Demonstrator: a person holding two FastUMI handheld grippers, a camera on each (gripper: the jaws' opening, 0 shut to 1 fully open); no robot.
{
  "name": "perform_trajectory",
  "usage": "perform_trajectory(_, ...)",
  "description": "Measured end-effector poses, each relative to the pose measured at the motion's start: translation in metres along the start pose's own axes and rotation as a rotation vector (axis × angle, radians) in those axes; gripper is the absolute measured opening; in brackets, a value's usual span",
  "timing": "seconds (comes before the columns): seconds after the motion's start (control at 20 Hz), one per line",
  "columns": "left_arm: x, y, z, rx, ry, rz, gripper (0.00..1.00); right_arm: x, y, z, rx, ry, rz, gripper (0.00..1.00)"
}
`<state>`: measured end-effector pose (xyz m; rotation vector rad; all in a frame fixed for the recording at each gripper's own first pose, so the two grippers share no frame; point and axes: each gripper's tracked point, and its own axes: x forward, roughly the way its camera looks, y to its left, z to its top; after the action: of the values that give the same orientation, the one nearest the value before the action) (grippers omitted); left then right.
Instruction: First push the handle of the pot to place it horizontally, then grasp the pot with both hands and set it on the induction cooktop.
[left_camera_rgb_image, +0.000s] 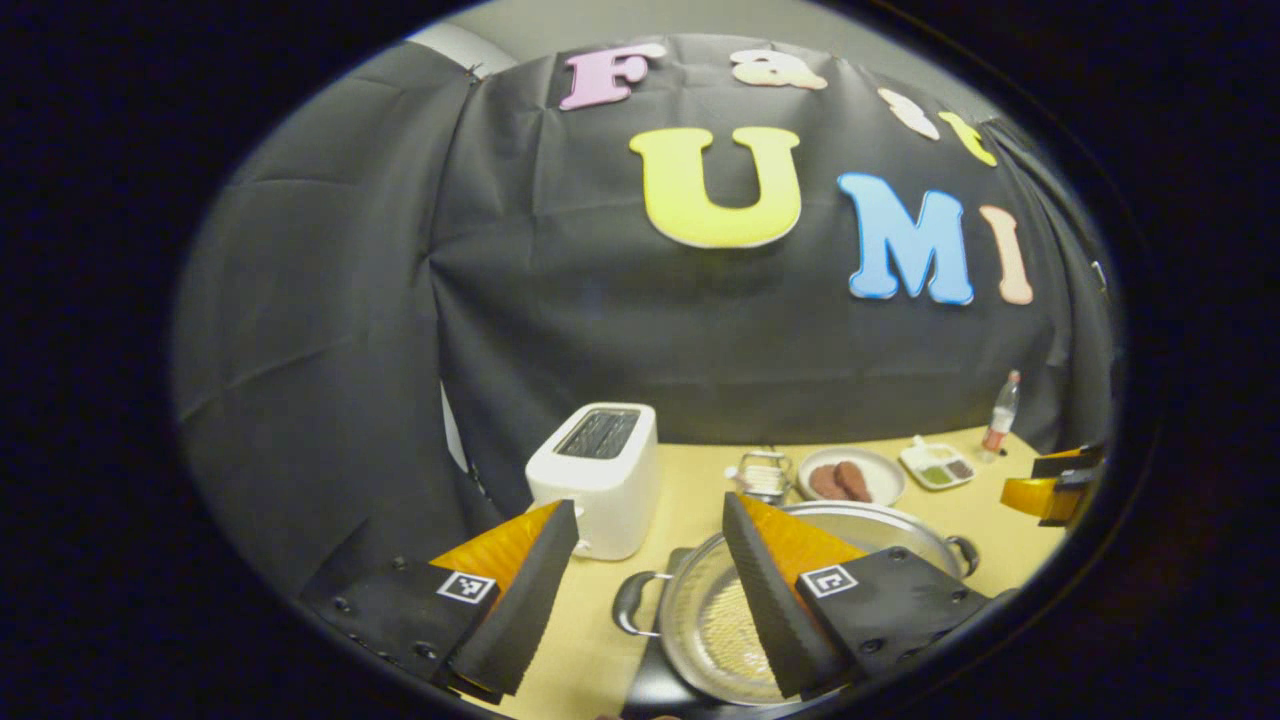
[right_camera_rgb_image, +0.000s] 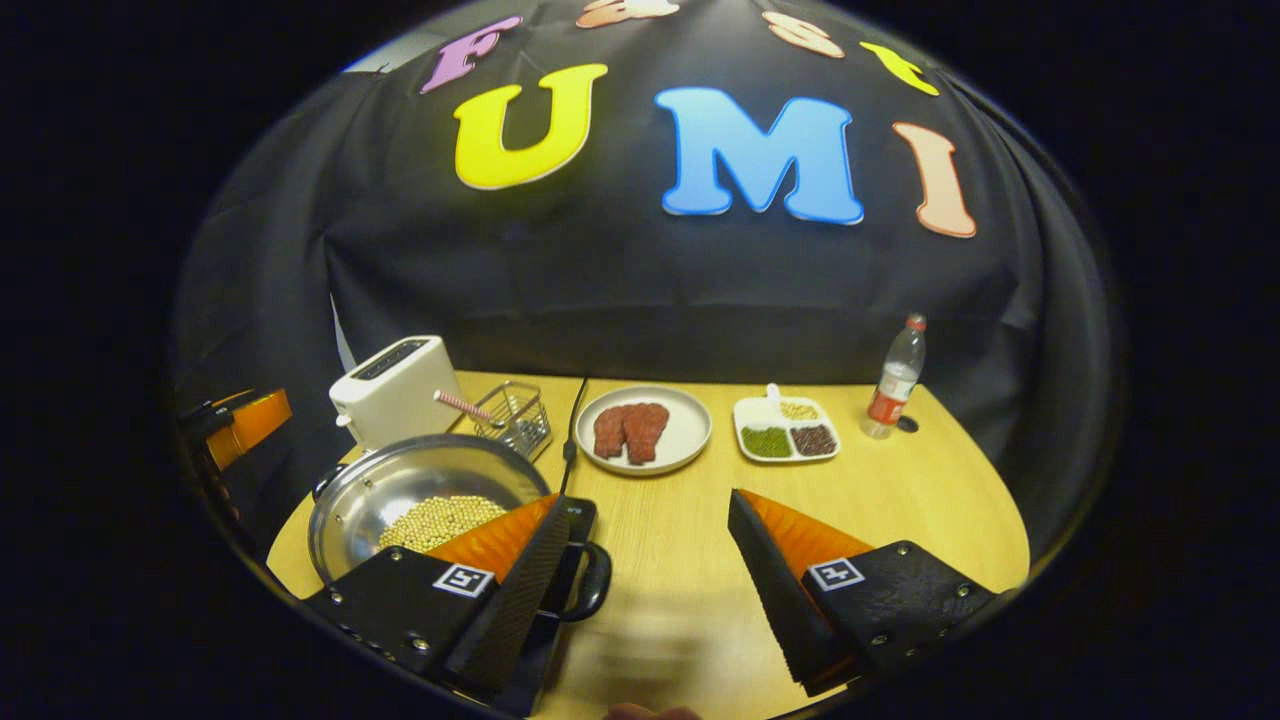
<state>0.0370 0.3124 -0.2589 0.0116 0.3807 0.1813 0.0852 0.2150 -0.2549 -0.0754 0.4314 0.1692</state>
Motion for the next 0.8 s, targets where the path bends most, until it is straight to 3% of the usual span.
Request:
perform_trajectory(0.1, -0.025, -0.040, 0.027, -0.007, -0.048, -0.034, 1.00, -0.025, -0.023, 0.028, 0.004, -0.054, -0.021, 0.98)
perform_trajectory(0.2, -0.049, -0.085, 0.053, -0.008, -0.085, -0.075, 0.90, -0.048, -0.044, 0.056, 0.022, -0.112, -0.036, 0.98)
perform_trajectory(0.35, -0.089, -0.151, 0.093, -0.032, -0.136, -0.112, 0.89, -0.090, -0.069, 0.100, 0.036, -0.208, -0.038, 0.99)
perform_trajectory(0.4, -0.101, -0.170, 0.107, -0.037, -0.154, -0.126, 0.90, -0.104, -0.081, 0.111, 0.028, -0.235, -0.043, 0.98)
perform_trajectory(0.45, -0.113, -0.192, 0.118, -0.034, -0.176, -0.145, 1.00, -0.118, -0.091, 0.122, 0.022, -0.260, -0.046, 0.99)
perform_trajectory(0.5, -0.125, -0.213, 0.129, -0.026, -0.193, -0.165, 0.89, -0.130, -0.100, 0.134, 0.023, -0.285, -0.048, 0.99)
perform_trajectory(0.55, -0.136, -0.230, 0.139, -0.018, -0.206, -0.178, 0.95, -0.145, -0.108, 0.145, 0.027, -0.304, -0.050, 0.99)
perform_trajectory(0.8, -0.183, -0.295, 0.188, -0.023, -0.283, -0.214, 0.95, -0.207, -0.156, 0.177, 0.045, -0.382, -0.091, 0.98)
